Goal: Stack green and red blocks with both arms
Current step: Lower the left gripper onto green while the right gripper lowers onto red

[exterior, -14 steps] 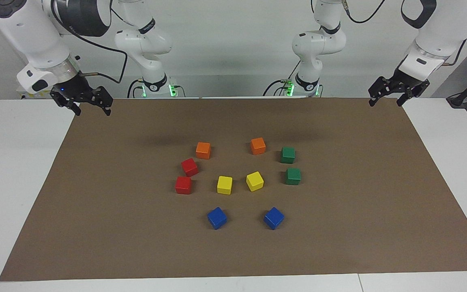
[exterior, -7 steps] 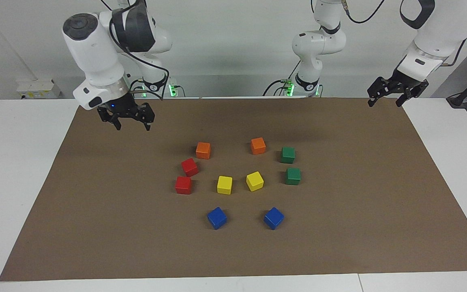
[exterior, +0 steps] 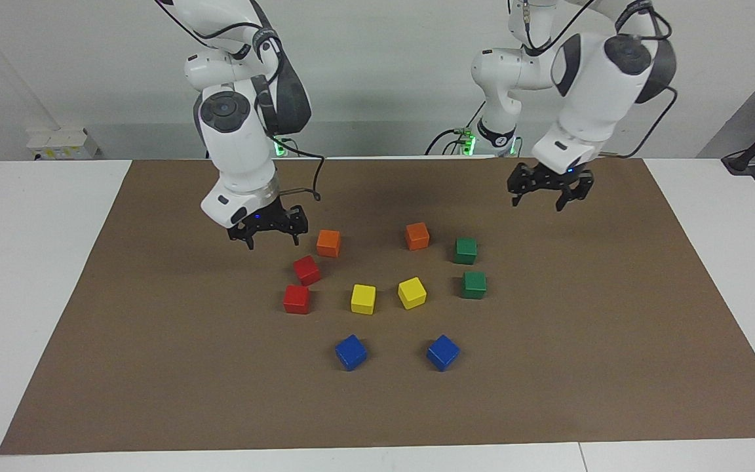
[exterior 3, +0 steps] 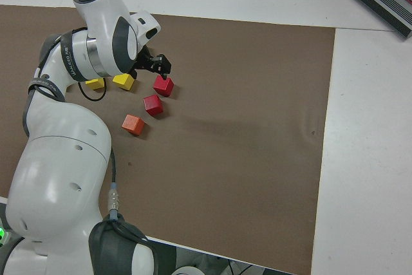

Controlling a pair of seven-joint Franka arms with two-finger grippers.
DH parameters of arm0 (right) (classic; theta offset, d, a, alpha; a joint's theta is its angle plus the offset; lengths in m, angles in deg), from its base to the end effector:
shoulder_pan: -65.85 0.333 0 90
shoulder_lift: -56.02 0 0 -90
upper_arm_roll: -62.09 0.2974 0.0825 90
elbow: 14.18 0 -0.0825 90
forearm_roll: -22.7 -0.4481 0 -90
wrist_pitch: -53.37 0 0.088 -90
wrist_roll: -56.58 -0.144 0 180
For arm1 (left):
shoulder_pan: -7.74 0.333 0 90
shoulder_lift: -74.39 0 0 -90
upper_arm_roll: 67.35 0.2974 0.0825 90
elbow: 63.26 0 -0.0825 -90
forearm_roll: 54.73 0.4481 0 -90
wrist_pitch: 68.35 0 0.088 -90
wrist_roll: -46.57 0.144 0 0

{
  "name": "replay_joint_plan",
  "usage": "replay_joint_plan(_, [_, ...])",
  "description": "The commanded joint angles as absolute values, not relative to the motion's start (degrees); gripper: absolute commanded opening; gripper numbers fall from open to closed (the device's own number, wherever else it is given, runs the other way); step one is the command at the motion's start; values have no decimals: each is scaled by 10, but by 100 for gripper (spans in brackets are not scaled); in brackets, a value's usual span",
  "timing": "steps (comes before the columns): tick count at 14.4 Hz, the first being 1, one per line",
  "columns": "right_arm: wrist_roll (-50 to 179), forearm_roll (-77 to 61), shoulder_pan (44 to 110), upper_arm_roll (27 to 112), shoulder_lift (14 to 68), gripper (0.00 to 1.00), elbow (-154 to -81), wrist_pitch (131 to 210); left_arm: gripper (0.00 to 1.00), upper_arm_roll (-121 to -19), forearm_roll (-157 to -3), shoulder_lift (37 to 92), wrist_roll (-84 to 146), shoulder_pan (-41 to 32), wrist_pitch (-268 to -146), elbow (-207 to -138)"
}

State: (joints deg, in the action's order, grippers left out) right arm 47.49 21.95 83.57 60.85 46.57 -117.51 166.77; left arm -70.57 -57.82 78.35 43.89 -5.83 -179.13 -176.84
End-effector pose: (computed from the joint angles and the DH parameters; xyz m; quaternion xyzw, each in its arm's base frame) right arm 0.6371 0.1901 0.3724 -0.9980 -0.0620 -0.0044 0.0053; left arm 0.5751 -0.1796 0.4205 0.9932 -0.1135 0.0060 0.0247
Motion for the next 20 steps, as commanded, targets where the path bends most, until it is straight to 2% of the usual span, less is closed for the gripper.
replay_joint_plan(1, [505, 217, 853, 608, 452, 100, -1187, 1696, 100, -695, -585, 741, 433, -106, -1877, -1812])
replay_joint_plan(6, [507, 215, 863, 608, 449, 100, -1216, 1717, 100, -695, -585, 682, 444, -137, -1953, -1831])
replay_joint_plan(12, [507, 215, 866, 608, 452, 100, -1264, 1773, 100, -695, -585, 681, 437, -152, -1992, -1885])
replay_joint_plan(20, [506, 215, 868, 608, 455, 100, -1317, 1833, 100, -695, -585, 677, 401, -156, -2036, -1915])
